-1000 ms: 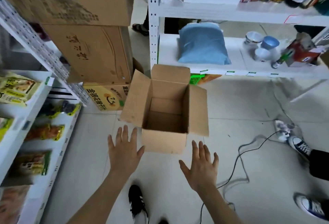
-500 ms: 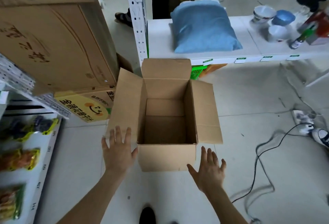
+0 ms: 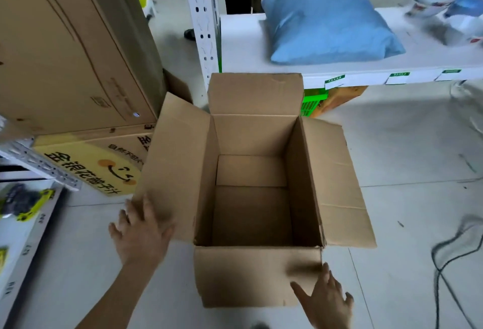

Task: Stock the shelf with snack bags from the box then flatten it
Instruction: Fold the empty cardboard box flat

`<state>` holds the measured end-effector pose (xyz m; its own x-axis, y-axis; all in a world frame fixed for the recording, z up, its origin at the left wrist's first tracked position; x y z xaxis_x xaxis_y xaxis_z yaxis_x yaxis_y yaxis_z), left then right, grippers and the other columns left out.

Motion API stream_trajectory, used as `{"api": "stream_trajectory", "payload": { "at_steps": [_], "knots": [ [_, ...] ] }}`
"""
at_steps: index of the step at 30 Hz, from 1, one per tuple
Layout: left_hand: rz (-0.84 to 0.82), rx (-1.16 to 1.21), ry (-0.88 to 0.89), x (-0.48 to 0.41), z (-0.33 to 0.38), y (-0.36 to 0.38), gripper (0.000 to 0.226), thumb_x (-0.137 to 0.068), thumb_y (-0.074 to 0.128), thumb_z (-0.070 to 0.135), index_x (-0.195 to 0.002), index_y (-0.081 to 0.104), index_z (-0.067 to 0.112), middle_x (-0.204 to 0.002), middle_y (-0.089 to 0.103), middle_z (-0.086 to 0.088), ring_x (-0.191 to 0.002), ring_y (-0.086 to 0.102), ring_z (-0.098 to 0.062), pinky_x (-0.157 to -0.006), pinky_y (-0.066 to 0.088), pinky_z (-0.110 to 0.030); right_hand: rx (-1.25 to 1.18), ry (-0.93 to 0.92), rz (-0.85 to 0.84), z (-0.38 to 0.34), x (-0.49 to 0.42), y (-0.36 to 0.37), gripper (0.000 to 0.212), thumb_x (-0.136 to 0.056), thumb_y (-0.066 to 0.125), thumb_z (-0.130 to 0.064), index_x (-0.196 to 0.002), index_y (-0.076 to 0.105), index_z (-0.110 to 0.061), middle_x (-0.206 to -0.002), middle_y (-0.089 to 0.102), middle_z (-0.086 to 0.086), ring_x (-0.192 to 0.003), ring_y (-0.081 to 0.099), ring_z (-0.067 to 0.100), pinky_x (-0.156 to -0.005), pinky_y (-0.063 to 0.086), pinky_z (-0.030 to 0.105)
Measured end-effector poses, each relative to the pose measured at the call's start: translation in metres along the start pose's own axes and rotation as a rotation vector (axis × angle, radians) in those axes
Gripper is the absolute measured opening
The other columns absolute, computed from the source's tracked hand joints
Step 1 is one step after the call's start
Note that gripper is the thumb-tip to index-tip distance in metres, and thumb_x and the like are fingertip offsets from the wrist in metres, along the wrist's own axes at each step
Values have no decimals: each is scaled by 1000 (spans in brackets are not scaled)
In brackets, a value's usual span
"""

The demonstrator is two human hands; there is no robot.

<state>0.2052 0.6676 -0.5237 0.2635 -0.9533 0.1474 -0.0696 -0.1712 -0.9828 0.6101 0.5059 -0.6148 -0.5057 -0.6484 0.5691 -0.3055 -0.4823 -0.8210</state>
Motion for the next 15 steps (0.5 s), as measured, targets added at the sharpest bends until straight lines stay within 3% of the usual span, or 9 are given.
{"api": "stream_trajectory", "payload": {
  "at_steps": [5, 11, 15],
  "knots": [
    [33, 46, 7, -5, -1, 5, 103, -80, 63, 59, -153, 15, 5, -146, 31, -33, -119, 46, -51, -95, 43, -59, -280, 17, -99, 7, -9, 26, 86, -86, 42, -73, -146, 21, -14, -150, 43, 2, -135, 44, 21, -108, 35, 40],
    [-3, 77, 111, 12, 15, -23, 98, -86, 55, 60, -154, 11, 5, -148, 32, -32, -122, 46, -49, -94, 45, -58, -408, -19, -116, 19, 21, 0, 78, -91, 46, -63, -149, 28, -15, -150, 43, 3, -135, 43, 26, -110, 32, 46],
    [-19, 112, 189, 23, 28, -48, 89, -89, 47, 60, -152, 19, 3, -147, 41, -25, -117, 55, -42, -92, 48, -54, -480, -35, -105, 19, 43, -34, 92, -82, 41, -76, -150, 30, -15, -148, 47, 5, -132, 47, 30, -112, 34, 49]
  ]
}}
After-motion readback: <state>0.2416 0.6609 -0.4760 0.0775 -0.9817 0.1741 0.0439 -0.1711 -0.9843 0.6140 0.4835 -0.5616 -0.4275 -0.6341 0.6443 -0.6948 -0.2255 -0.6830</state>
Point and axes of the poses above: each hand's wrist, its own x-axis away from the middle knuckle, its own y-axis out of the palm, z = x × y, the point moved 10 cm from there along -x, towards the middle knuckle
